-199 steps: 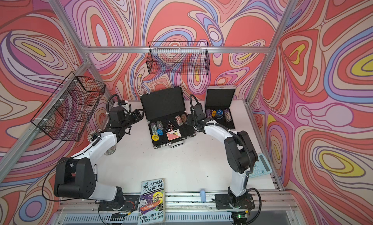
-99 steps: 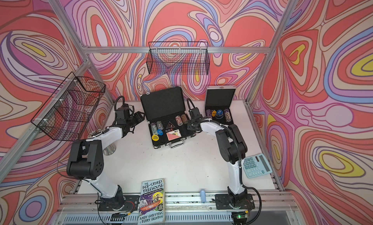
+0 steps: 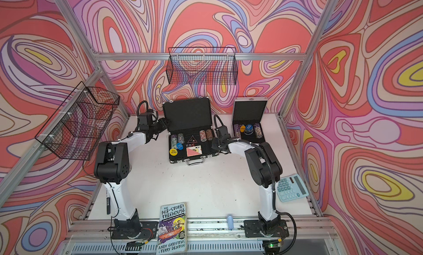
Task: Open the poker set cases
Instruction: Adjust the poker set case at the center of the board.
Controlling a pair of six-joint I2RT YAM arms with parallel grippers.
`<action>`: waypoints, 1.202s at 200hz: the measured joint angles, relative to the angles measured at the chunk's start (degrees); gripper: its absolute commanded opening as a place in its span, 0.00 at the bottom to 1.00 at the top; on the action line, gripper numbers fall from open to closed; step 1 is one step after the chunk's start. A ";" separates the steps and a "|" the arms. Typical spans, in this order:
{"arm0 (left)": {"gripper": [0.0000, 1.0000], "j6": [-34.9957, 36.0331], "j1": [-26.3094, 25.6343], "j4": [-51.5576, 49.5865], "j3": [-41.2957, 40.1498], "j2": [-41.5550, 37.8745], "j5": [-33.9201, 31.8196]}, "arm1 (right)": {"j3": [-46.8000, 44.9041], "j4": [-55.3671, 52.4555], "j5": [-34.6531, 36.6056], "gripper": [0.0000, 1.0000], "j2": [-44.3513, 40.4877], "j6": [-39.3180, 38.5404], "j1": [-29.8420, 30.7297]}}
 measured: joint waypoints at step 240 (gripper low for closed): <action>0.94 7.87 -4.35 -4.15 -1.77 -6.91 -0.59 | -4.02 2.34 5.35 0.44 -5.44 6.01 -3.13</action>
